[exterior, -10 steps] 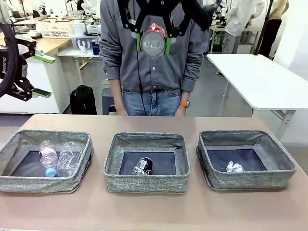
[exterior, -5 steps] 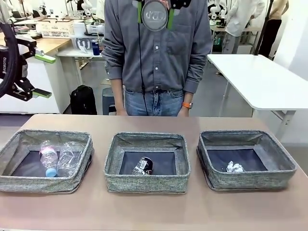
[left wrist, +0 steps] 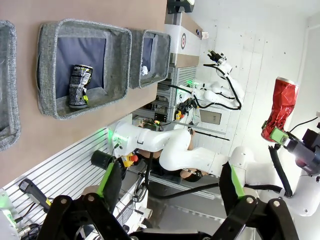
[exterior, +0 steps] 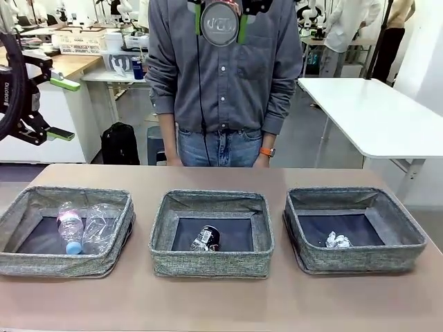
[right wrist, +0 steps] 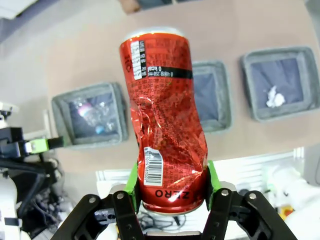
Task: Sort the waste into the appropriate baskets.
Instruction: Pick up the waste item pointed out by the person, then place the picked waste into the Fabric basket indicated by the person.
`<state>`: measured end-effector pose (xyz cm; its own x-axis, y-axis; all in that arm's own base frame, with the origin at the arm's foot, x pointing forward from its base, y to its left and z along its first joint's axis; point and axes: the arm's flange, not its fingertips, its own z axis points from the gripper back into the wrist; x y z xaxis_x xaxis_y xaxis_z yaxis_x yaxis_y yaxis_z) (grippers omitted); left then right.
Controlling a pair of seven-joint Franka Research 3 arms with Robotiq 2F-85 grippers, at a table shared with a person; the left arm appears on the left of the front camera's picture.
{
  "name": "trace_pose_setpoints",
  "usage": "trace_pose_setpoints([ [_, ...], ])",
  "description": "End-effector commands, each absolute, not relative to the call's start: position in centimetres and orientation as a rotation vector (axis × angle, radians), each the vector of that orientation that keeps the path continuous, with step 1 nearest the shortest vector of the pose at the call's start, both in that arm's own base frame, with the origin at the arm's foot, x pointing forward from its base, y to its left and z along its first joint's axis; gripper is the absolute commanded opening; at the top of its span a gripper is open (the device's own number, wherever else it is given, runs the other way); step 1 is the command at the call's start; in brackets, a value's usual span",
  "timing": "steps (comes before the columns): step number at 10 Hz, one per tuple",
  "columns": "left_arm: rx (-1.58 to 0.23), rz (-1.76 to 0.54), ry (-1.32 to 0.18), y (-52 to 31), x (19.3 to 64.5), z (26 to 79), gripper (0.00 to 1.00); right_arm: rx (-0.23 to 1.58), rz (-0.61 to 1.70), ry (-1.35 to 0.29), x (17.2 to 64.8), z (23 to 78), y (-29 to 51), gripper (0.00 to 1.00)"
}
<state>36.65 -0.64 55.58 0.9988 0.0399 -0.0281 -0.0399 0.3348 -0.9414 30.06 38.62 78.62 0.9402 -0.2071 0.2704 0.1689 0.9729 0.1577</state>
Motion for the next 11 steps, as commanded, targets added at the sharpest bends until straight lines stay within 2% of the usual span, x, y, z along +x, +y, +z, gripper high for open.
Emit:
trace_pose_setpoints([
  [1,-1.226,0.032,-0.002,-0.52,36.53,55.76,1.00,0.127,-0.198,-0.296,29.91,78.57,38.41,0.57],
  [11,-1.226,0.032,-0.002,-0.52,36.53,55.76,1.00,0.127,-0.198,-0.296,29.91,78.57,38.41,0.57],
])
